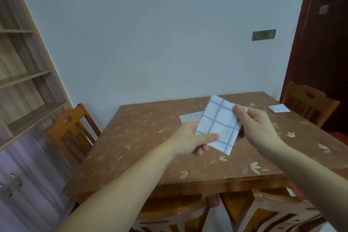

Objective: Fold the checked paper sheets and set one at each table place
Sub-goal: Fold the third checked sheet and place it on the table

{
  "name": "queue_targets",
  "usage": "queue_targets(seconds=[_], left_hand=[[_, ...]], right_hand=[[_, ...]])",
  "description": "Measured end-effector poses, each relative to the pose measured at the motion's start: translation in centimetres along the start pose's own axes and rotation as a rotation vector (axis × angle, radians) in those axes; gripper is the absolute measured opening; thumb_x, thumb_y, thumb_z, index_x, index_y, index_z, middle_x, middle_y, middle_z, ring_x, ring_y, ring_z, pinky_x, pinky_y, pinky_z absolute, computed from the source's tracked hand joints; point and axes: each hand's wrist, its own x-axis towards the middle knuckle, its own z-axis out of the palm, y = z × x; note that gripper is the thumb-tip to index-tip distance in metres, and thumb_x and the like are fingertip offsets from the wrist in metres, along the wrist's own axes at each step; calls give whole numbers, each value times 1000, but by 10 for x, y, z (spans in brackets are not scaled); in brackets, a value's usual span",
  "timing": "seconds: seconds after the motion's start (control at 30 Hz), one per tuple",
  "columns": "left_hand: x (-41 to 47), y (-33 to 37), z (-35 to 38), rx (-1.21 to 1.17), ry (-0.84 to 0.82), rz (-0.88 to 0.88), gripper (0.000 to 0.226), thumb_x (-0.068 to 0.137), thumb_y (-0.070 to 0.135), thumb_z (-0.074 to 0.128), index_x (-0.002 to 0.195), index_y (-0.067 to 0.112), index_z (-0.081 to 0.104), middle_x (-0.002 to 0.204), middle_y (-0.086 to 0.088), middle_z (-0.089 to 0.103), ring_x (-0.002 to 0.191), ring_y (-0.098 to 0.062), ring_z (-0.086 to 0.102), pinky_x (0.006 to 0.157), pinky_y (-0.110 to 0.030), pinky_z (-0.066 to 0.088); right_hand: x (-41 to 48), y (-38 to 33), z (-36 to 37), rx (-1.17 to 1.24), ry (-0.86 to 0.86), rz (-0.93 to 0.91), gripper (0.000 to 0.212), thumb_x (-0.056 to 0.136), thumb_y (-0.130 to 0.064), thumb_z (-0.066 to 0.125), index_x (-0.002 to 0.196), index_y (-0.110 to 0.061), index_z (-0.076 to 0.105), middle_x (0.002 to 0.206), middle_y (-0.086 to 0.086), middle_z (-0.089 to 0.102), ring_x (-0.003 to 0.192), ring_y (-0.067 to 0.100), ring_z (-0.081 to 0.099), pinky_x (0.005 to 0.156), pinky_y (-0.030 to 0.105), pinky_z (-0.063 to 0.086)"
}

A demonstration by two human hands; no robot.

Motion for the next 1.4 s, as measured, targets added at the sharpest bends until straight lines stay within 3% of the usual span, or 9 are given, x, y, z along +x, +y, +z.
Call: queue_targets(seconds=[0.13, 0.33, 0.5, 0.63, 0.8, 1.0, 1.1, 1.2, 1.4], left_hand=[[1, -2, 6, -54, 36, 48, 18, 87, 27, 72, 103, 17, 70, 61, 3, 63, 51, -10, 51, 49, -19, 45], [3, -4, 14, -129, 182, 102, 15, 93, 31, 65, 98, 18, 69, 59, 3, 63, 50, -11, 56, 50, -23, 44], [10, -6, 5, -88, 390, 161, 35, 99, 34, 53, 80, 6, 62, 66, -3, 57, 56, -11, 54, 49, -23, 43], [15, -13, 0, 51, 499, 290, 28, 101, 28, 50, 77, 18, 60, 70, 8, 59, 59, 0, 52, 56, -16, 42], [10, -27, -2, 122, 411, 255, 25, 102, 35, 47, 93, 20, 65, 83, 5, 69, 70, -4, 62, 60, -21, 47], [15, -36, -16, 128, 428, 271, 28, 102, 34, 47, 91, 14, 64, 82, -1, 68, 67, -5, 58, 59, -21, 44], [21, -55, -29, 117, 516, 282, 36, 99, 36, 47, 85, 7, 61, 79, -12, 66, 64, -11, 55, 60, -32, 45], [30, -80, -49, 103, 615, 250, 39, 99, 34, 48, 78, 2, 55, 66, -11, 54, 61, -14, 46, 58, -34, 39], [39, -135, -88, 118, 579, 39, 42, 100, 24, 51, 61, 17, 37, 56, 4, 36, 54, -14, 33, 56, -32, 27]], right_hand=[[-6, 1, 6, 59, 19, 55, 54, 101, -43, 40, 81, 4, 59, 59, 7, 59, 43, 6, 55, 41, 16, 43], [-27, 13, 26, -94, -232, 21, 69, 102, -43, 37, 52, 1, 58, 44, 12, 58, 43, 20, 57, 51, 21, 47], [-31, 17, 34, -187, -288, -50, 74, 103, -39, 35, 38, -10, 54, 38, 6, 55, 41, 13, 55, 54, 13, 46], [-35, 20, 45, -142, -340, 15, 64, 100, -44, 41, 54, -4, 61, 46, 8, 61, 45, 14, 57, 53, 21, 48], [-12, 11, 46, -26, -11, 52, 51, 101, -38, 43, 69, 0, 56, 54, 4, 60, 48, 11, 58, 40, 17, 42], [-4, 20, 66, -94, 67, -5, 55, 101, -41, 42, 68, 2, 50, 55, 13, 53, 50, 24, 53, 42, 27, 38], [-14, 25, 83, -35, -142, 54, 42, 97, -37, 53, 70, -7, 61, 54, 3, 64, 47, 16, 59, 44, 21, 44], [-26, 37, 108, -107, -396, 111, 23, 96, -29, 57, 84, -14, 69, 64, 12, 71, 52, 20, 64, 55, 27, 51], [-26, 58, 162, -145, -428, 261, 30, 98, -29, 55, 81, -7, 66, 59, 8, 69, 50, 20, 62, 52, 20, 50]])
